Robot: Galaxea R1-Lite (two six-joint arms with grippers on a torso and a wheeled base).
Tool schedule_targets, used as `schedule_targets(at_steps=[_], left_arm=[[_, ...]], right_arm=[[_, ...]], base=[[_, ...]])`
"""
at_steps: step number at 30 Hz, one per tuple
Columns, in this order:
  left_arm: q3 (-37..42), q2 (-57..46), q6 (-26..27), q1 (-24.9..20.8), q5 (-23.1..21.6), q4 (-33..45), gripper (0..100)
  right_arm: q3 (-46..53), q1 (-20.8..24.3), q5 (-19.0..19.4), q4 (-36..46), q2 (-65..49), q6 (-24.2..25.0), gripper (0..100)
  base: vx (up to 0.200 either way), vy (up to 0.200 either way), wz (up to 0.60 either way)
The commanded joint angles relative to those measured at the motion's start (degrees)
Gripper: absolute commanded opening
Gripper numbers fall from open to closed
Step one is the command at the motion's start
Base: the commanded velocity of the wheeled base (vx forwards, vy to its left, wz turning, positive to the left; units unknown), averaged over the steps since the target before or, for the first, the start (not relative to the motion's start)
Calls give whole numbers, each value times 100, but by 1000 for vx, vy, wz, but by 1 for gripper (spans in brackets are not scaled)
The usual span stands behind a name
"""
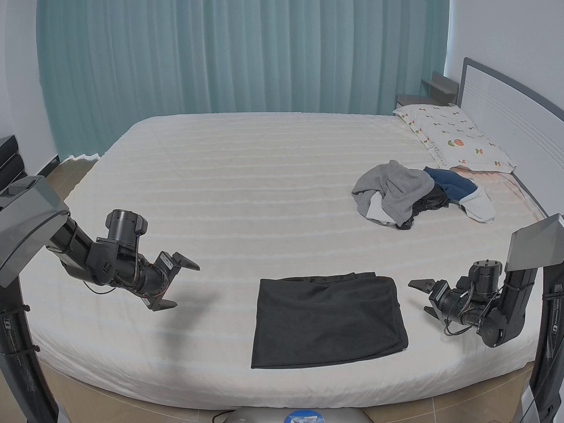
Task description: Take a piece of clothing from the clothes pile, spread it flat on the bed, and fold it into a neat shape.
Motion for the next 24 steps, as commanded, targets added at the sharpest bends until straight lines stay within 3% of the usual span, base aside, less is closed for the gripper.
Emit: schedule_targets(at_steps=[1, 3, 9, 10, 16, 24], left_arm=[[14, -17, 3, -46, 1, 7, 100], [22, -17, 3, -82, 1, 7, 100], [-22, 88, 38, -266, 396, -46, 100], [-118, 238, 47, -389, 704, -55, 100], [-672, 563, 73, -635, 994, -55, 100], [-1533, 1451, 794, -899, 1574, -125, 100]], right_arm=[[7, 36, -10, -4, 21, -2, 100], [16, 36, -10, -4, 21, -2, 100], [113, 80, -28, -276, 118, -19, 100], [227, 106, -54, -619, 276, -37, 100], [332, 142, -151, -918, 416, -54, 100], [341, 142, -151, -918, 416, -63, 100]], base=[[0, -200, 0], [0, -200, 0], [0, 0, 0], [0, 0, 0], [0, 0, 0], [0, 0, 0]])
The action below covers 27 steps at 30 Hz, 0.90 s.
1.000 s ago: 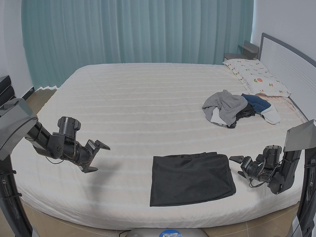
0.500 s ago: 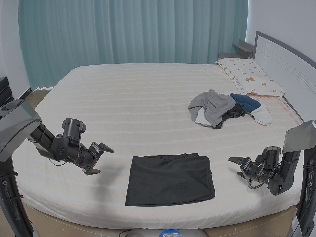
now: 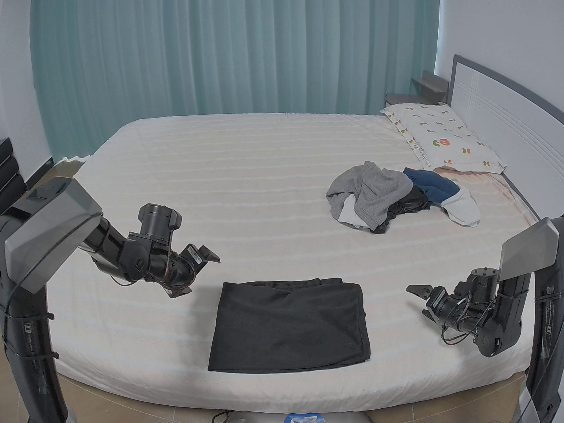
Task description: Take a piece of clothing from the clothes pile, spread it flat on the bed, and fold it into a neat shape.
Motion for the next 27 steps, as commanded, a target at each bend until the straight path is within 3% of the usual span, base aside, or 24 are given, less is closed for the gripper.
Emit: schedule_targets(at_steps=[1, 5, 22, 23, 27], left_arm=[[-434, 655, 275, -193, 258, -76, 100], [-566, 884, 389, -316, 284, -621, 100], [-847, 1244, 617, -580, 346, -674, 100], [-847, 1244, 617, -580, 346, -674, 0], [-847, 1279, 617, -562, 522, -692, 0]], right_arm=[[27, 14, -6, -58, 58, -6, 100], [27, 5, -6, -58, 67, -6, 100], [18, 40, -6, -58, 67, -15, 100], [18, 40, -6, -58, 67, -15, 100], [-61, 49, -15, -49, 102, -76, 100]], base=[[0, 0, 0], [0, 0, 0], [0, 0, 0], [0, 0, 0], [0, 0, 0]])
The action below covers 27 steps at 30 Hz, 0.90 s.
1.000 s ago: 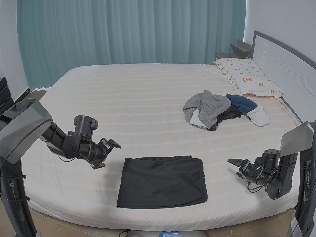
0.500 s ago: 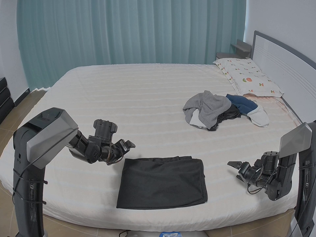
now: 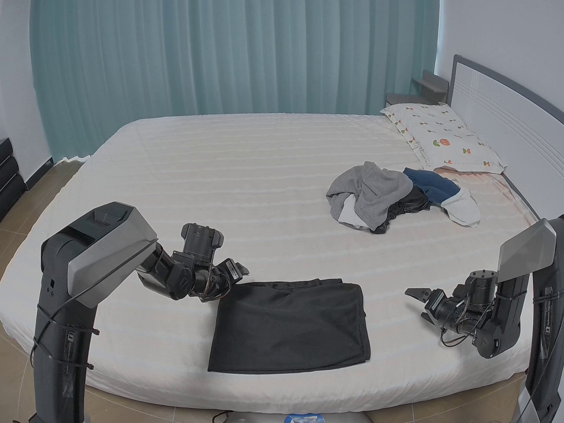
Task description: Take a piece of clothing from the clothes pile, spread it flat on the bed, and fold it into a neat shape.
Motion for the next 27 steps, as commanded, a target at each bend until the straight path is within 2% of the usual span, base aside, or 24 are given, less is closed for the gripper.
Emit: schedule_targets(at_steps=[1, 3, 8, 10, 13, 14, 17, 27], left_arm=[[-4, 49, -13, 13, 82, -16, 0], [5, 40, -48, 13, 398, -78, 0], [75, 67, -48, 4, 592, -289, 0], [137, 67, -101, 13, 803, -333, 0], [146, 67, -101, 4, 908, -350, 0], [154, 75, -110, 4, 996, -359, 0], [225, 75, -162, 4, 1101, -359, 0], [225, 84, -171, 4, 1101, -368, 0]], right_arm=[[-55, 21, 4, -58, 34, -44, 100], [-275, 276, -5, 39, 51, -105, 100], [-741, 522, -40, 627, -45, -114, 100], [-1435, 733, -49, 1515, -168, -140, 100], [-1848, 874, -67, 1998, -186, -149, 100], [-2226, 1006, -225, 2368, -168, -158, 100], [-2780, 1234, -497, 2816, -37, -175, 100], [-3342, 1427, -471, 3167, 183, -211, 100]], base=[[0, 0, 0], [0, 0, 0], [0, 0, 0], [0, 0, 0], [0, 0, 0], [0, 0, 0], [0, 0, 0], [0, 0, 0]])
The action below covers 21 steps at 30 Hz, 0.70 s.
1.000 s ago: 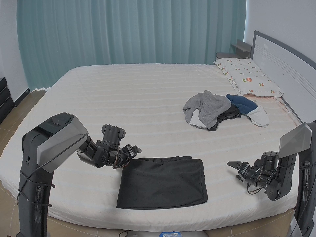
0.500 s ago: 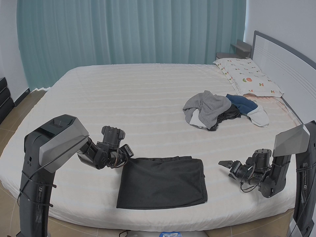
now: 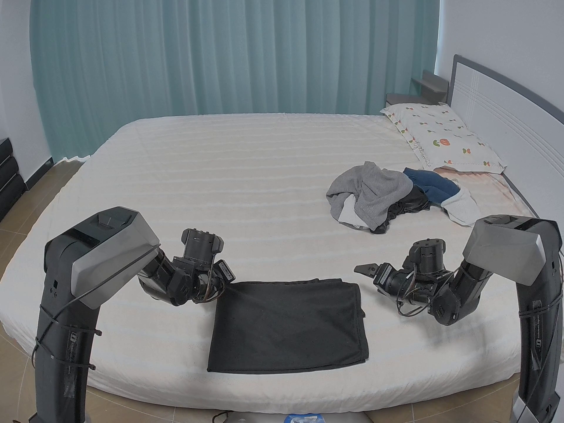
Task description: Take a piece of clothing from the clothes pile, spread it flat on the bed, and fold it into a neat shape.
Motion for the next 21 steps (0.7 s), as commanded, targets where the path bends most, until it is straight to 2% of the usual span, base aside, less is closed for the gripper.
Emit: schedule_targets(at_steps=[1, 7, 17, 18, 21], left_arm=[[19, 2, -1, -3, 13, -1, 0], [19, 2, -9, -3, 4, -1, 0], [19, 2, -9, -3, -5, -1, 0], [19, 2, -9, -3, -5, -1, 0], [19, 2, -9, -3, -14, -1, 0]], right_arm=[[-314, 145, 28, 196, 126, -26, 100], [-560, 162, 230, 416, 170, -122, 100], [-973, 276, 265, 1040, 196, -158, 100], [-982, 276, 265, 1057, 205, -158, 0], [-1008, 276, 265, 1075, 205, -158, 0]], base=[[0, 0, 0], [0, 0, 0], [0, 0, 0], [0, 0, 0], [0, 0, 0]])
